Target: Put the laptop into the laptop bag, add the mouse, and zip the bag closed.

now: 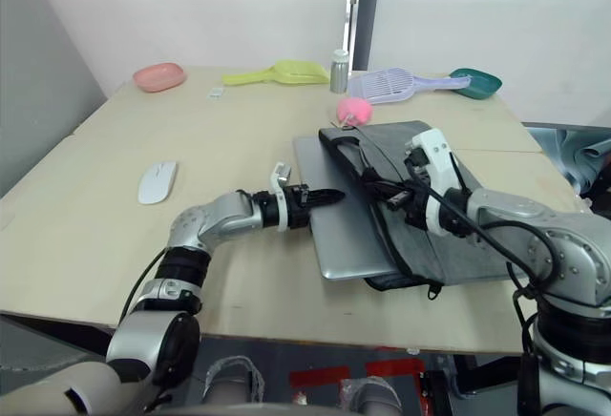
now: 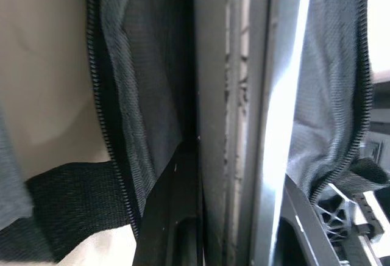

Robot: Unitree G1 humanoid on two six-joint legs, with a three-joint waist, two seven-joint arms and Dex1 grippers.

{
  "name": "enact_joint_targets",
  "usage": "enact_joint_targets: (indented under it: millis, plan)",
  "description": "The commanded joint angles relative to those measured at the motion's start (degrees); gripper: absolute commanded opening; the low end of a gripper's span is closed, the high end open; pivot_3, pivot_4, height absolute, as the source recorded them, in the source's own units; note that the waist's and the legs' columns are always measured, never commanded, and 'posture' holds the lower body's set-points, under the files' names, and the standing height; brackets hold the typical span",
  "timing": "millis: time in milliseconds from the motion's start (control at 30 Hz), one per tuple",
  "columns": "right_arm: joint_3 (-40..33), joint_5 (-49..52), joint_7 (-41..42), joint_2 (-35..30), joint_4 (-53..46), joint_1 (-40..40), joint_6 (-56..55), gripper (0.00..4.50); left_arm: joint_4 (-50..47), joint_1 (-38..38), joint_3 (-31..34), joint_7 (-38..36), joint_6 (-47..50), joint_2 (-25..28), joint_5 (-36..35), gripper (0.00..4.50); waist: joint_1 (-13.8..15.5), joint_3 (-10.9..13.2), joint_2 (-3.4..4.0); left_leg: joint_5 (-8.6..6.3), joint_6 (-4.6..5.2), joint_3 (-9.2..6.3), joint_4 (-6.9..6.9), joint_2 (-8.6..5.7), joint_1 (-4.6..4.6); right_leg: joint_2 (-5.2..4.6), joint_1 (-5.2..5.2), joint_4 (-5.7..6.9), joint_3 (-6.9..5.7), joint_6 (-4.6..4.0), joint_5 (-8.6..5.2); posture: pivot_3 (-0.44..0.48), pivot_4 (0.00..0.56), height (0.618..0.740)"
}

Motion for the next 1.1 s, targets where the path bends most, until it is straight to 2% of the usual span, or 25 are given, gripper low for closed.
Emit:
enact_joint_targets:
  millis: [33,267,867,1100]
  plan:
    - [-0.53,2.85,-0.78,0.20,-2.05,-0.88,-1.34,0.01,0.10,-3.90,1.64,-5.57,0.02,-1.76,1.13,0.35,0.00,0.00,0.00,0.00,0.00,0.00,0.01,-0.01,0.00,-0.01,0.00,0.00,0.01,0.01,0.00,0.000,0.150,0.740]
    - [-0.23,5.65,-2.99,0.01,-2.03,-1.13,-1.78,0.01,2.66,-5.70,2.60,-10.23,-0.96,-4.51,8.01,0.35,0.05,0.00,0.00,0.00,0.03,0.02,0.00,-0.07,-0.01,-0.07,0.00,-0.02,0.02,0.03,0.02,0.000,0.150,0.740]
    - [0.97,11.57,-7.14,-1.97,-1.27,-0.94,-4.08,0.01,6.77,-8.69,6.58,-17.86,-4.37,-10.14,20.41,0.35,0.02,-0.01,0.02,0.00,0.06,0.04,-0.01,-0.10,0.00,-0.10,0.00,-0.03,0.05,0.05,0.03,0.000,0.150,0.740]
    - [2.11,13.60,-8.62,-2.90,-0.78,-0.98,-5.58,0.01,8.36,-9.99,7.19,-19.57,-3.98,-11.92,22.50,0.35,0.05,-0.01,0.02,0.00,0.06,0.04,0.00,-0.11,0.00,-0.10,0.00,-0.03,0.05,0.05,0.03,0.000,0.150,0.740]
